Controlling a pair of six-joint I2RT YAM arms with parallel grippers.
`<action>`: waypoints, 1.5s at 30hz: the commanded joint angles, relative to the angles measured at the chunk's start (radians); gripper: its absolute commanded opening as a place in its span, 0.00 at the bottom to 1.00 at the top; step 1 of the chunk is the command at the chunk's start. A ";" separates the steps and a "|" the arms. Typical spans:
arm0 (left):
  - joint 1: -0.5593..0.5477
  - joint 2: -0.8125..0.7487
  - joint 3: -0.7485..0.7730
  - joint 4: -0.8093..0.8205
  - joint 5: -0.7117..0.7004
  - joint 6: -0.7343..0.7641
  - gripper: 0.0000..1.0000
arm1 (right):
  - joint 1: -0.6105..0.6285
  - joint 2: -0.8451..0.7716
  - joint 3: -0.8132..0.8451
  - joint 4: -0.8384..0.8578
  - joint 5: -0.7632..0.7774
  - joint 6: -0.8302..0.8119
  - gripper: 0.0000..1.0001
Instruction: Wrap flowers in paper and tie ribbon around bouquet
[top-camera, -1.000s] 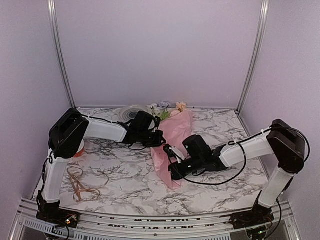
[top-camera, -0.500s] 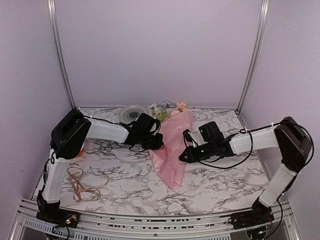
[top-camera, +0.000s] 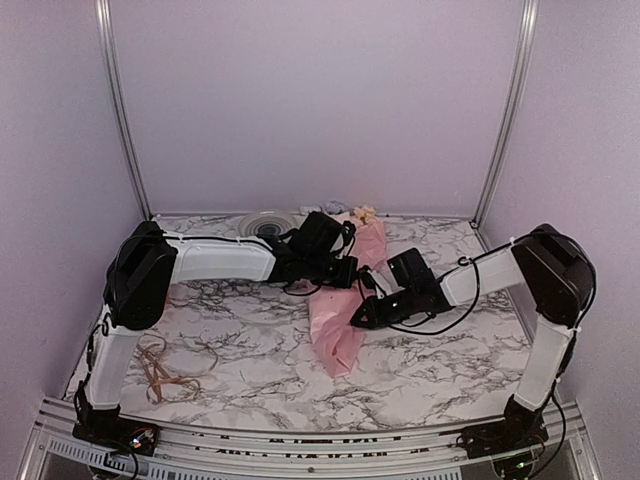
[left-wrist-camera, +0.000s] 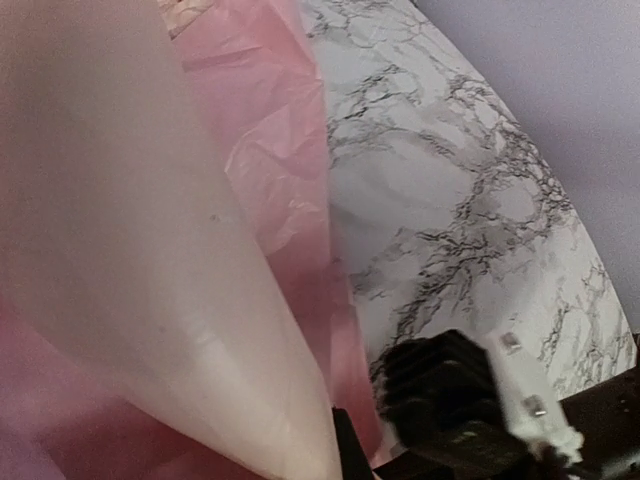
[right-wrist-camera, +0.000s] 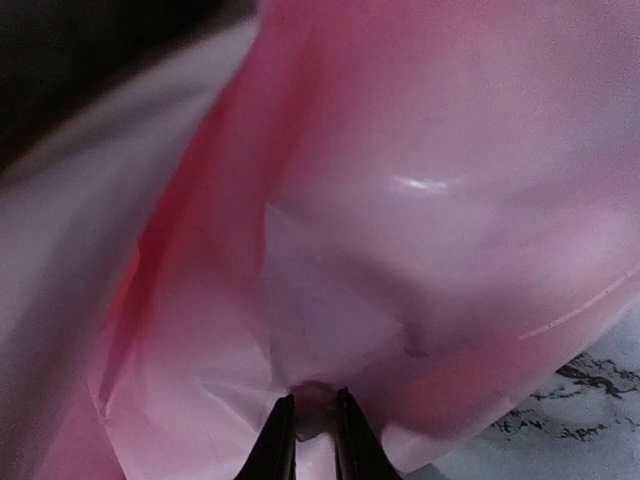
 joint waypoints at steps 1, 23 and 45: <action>-0.019 -0.011 0.082 -0.054 0.027 0.030 0.00 | -0.001 0.033 -0.009 0.001 -0.029 0.026 0.15; 0.014 0.227 0.201 -0.081 0.016 -0.034 0.00 | -0.043 -0.325 -0.145 -0.037 0.171 0.263 0.12; 0.016 0.225 0.195 -0.081 -0.012 -0.020 0.00 | -0.017 -0.084 0.066 -0.080 -0.038 0.102 0.28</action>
